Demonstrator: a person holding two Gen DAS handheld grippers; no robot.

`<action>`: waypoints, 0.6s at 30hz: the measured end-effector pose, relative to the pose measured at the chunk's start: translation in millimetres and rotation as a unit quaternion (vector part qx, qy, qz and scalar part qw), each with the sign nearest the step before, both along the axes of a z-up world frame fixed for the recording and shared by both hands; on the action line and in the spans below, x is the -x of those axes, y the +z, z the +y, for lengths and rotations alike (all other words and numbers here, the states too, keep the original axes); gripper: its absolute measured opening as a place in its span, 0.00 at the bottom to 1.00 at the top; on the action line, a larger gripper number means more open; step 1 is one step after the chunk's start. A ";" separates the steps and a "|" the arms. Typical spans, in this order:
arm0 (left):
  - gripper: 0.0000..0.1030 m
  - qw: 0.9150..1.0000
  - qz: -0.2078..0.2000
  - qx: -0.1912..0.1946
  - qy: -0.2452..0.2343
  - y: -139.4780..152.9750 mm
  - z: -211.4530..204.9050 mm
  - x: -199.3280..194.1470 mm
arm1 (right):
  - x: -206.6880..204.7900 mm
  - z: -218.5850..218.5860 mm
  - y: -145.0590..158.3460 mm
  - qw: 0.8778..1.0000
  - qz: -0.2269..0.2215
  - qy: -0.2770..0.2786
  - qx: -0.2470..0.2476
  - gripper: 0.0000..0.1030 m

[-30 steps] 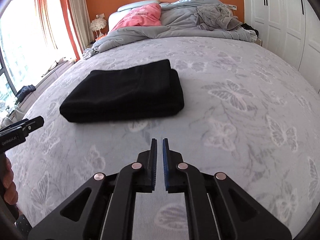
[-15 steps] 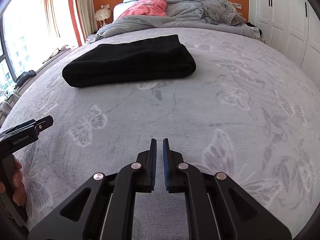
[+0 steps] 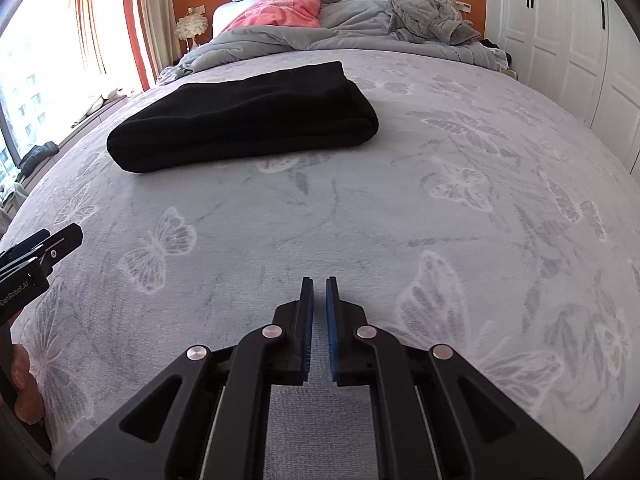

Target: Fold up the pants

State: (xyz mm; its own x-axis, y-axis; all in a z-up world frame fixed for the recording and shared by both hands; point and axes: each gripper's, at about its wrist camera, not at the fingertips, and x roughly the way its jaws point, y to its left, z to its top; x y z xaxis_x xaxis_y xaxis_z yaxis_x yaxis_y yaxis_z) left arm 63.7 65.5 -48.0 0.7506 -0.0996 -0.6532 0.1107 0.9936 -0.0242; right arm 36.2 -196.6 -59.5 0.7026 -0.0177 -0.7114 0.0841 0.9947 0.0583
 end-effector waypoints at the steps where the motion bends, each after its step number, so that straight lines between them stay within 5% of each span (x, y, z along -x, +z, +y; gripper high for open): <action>1: 0.74 1.000 0.000 -0.001 -0.001 -0.5 -0.4 0.1 | 0.0 -0.2 -0.2 1.000 0.000 -0.002 0.001 0.07; 18: 0.63 1.000 0.019 -0.006 -0.012 -6.2 -1.5 -5.8 | 2.0 4.9 -1.7 1.000 0.001 -0.008 0.010 0.07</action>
State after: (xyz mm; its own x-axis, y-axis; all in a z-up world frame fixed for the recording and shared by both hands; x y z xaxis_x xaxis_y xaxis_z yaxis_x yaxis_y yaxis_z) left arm 69.5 64.0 -54.2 0.7230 -0.1094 -0.6822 0.1347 0.9908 -0.0161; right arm 34.2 -191.7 -61.3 0.7009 -0.0424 -0.7120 0.0996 0.9943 0.0388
